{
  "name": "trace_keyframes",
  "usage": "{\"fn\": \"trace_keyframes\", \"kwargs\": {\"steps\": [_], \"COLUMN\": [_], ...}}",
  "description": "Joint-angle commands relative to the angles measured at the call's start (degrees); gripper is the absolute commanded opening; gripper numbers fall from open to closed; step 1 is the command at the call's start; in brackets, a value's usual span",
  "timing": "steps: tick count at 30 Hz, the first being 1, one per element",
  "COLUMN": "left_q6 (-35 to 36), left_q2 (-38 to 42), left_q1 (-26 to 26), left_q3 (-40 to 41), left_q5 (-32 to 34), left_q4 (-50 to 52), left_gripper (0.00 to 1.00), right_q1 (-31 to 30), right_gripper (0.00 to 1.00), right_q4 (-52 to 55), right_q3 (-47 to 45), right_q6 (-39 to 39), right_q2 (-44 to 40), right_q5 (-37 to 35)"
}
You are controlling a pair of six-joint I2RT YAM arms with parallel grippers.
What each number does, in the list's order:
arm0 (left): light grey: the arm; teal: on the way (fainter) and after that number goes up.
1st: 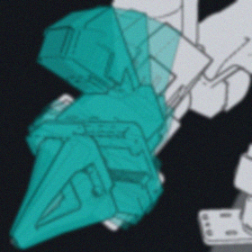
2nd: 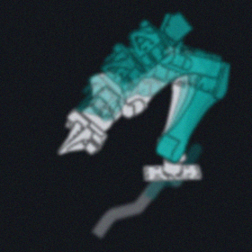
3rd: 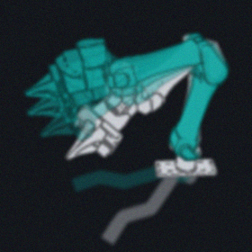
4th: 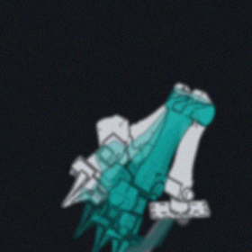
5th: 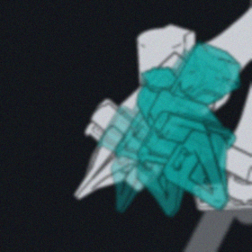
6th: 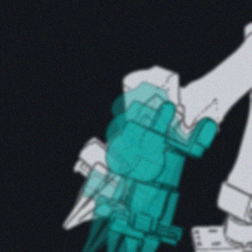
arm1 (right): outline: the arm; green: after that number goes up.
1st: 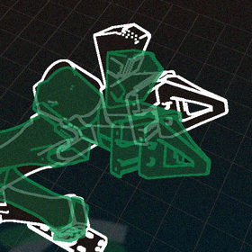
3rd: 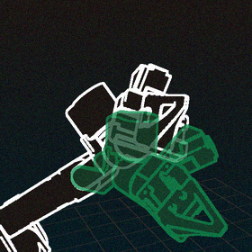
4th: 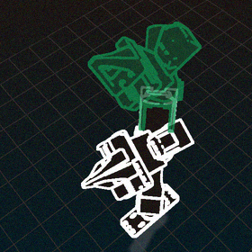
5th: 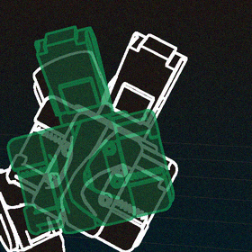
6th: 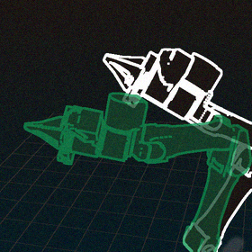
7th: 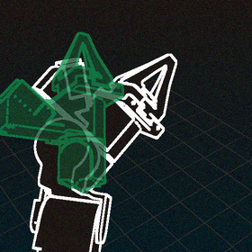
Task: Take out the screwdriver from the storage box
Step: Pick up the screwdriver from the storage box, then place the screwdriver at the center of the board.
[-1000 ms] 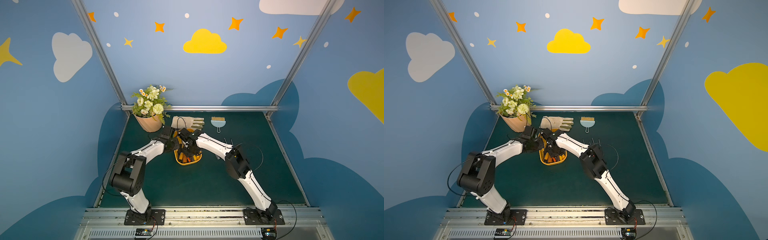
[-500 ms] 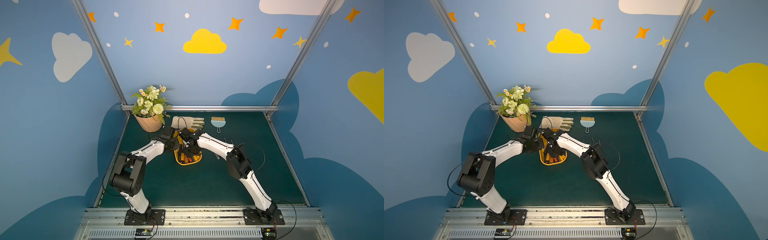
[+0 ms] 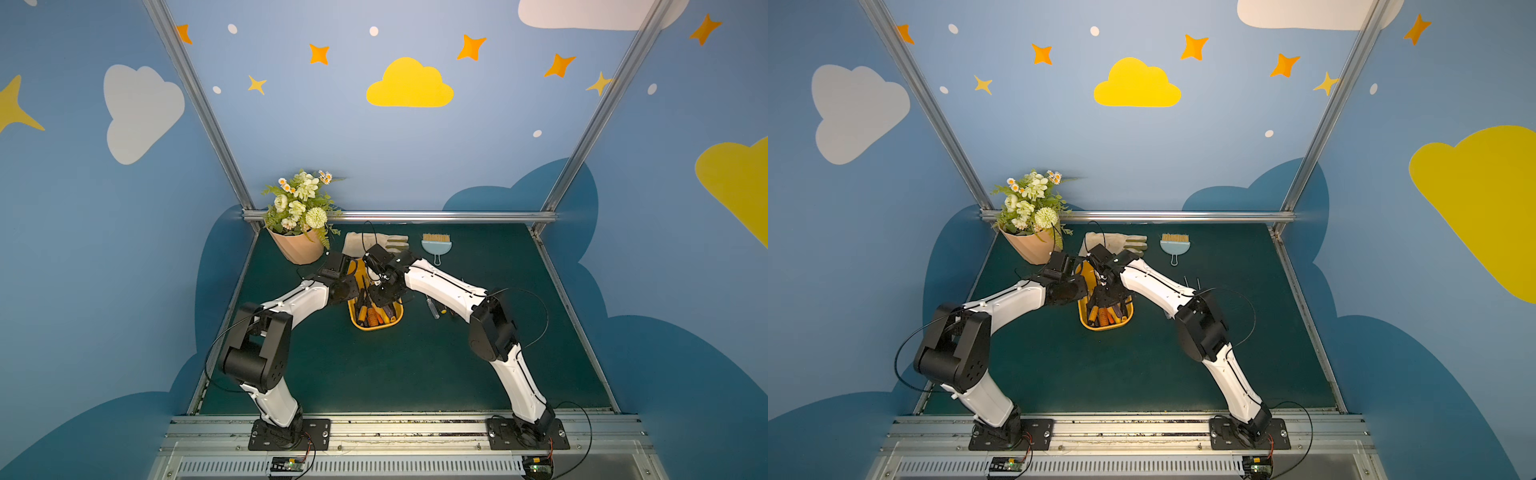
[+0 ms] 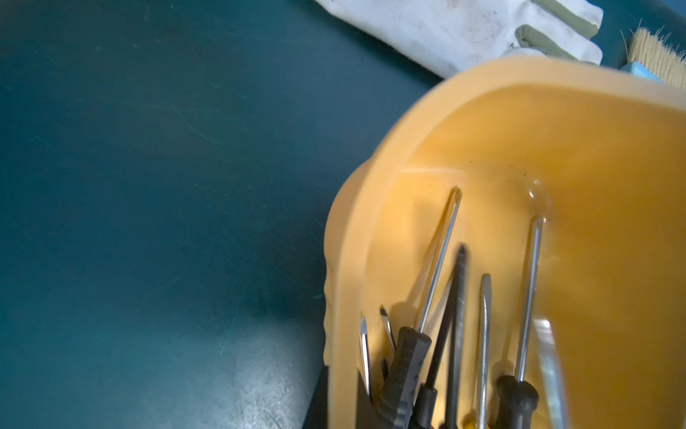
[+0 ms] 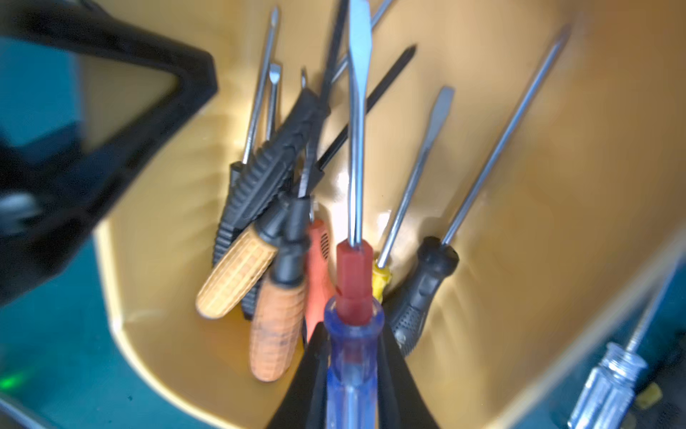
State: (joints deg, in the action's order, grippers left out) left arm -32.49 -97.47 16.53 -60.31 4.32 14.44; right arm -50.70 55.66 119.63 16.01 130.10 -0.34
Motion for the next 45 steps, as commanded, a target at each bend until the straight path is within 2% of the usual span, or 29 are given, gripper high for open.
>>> {"fn": "trace_keyframes", "kwargs": {"steps": [1,11,20,24,29,38,45], "left_q6": [-0.8,-0.7,-0.9,-0.9,-1.0,-1.1,-0.9], "left_q2": [1.5,1.4,2.6,3.0,3.2,2.9,3.2], "left_q1": [-0.2,-0.2,-1.3,-1.5,-1.6,-1.7,-1.9], "left_q3": [-2.9,-2.7,-1.1,-0.7,-0.4,0.1,0.0], "left_q5": [-0.5,0.5,1.7,1.8,1.6,1.0,1.0], "left_q4": [-1.3,-0.8,-0.2,-0.2,-0.1,-0.3,-0.1], "left_gripper": [0.02,0.03,0.02,0.02,0.02,0.02,0.02], "right_q1": [0.3,2.2,7.9,10.0,10.4,11.0,12.2], "right_gripper": [0.00,0.00,0.00,0.00,0.00,0.00,0.00], "right_q4": [0.9,0.2,-1.3,0.4,5.4,7.7,9.6], "right_q3": [0.1,-2.3,-10.3,-11.2,-7.9,-4.0,-3.4], "right_q6": [-0.5,0.2,1.5,2.3,2.7,4.2,5.8], "right_q2": [-2.5,-7.2,-12.2,-9.1,-3.0,4.8,7.5], "right_q5": [0.7,0.0,-0.7,-0.8,-2.8,-2.6,-4.8]}}
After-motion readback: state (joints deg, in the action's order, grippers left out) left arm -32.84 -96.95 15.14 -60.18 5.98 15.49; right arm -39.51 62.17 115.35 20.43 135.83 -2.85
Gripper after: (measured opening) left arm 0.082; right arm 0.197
